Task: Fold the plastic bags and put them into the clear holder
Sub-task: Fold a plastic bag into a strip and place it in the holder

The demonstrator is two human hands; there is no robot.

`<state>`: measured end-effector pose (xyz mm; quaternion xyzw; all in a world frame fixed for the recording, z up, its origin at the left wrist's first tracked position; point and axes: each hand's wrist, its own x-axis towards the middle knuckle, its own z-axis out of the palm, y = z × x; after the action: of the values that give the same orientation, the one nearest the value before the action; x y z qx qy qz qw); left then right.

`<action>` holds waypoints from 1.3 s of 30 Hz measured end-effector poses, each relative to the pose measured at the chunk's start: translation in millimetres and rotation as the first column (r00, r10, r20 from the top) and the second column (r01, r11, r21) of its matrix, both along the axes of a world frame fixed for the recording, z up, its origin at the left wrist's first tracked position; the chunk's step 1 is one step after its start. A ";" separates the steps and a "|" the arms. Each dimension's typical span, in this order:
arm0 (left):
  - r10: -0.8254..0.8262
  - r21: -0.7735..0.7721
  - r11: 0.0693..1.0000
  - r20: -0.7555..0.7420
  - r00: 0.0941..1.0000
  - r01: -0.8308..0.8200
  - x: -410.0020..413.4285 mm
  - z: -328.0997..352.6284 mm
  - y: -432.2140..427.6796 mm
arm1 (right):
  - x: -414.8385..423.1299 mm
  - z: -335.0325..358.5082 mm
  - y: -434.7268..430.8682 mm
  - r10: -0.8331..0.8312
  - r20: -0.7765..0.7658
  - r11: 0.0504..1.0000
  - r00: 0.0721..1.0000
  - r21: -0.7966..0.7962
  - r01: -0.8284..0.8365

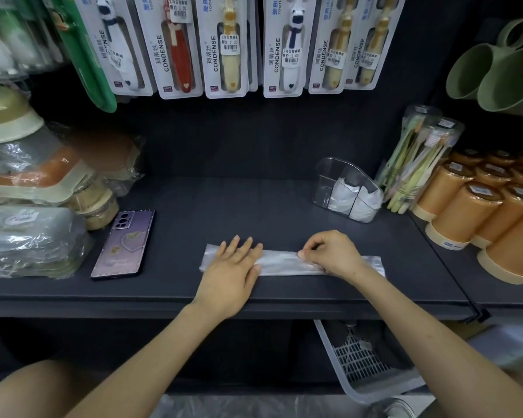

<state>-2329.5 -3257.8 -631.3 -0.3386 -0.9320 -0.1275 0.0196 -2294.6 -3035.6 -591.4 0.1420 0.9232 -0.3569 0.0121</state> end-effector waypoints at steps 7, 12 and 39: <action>0.056 -0.125 0.991 0.037 0.998 -0.051 -2.5 -1.8 2.2 | 1.8 2.6 3.3 0.016 0.023 0.993 1.000 -0.120 -0.014; 0.075 -0.136 0.989 0.062 0.995 -0.066 -1.3 -1.4 2.6 | 7.3 20.6 6.9 0.007 -0.020 0.995 1.000 0.100 -0.005; 0.148 -0.211 0.969 0.073 0.986 -0.129 -4.6 -6.3 3.9 | 35.3 -38.9 -57.0 0.181 0.125 0.805 0.975 0.551 -0.220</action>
<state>-2334.0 -3253.9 -637.6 -0.2669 -0.9615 -0.0437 -0.0479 -2259.2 -3092.6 -630.3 0.0526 0.9960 -0.0613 0.0381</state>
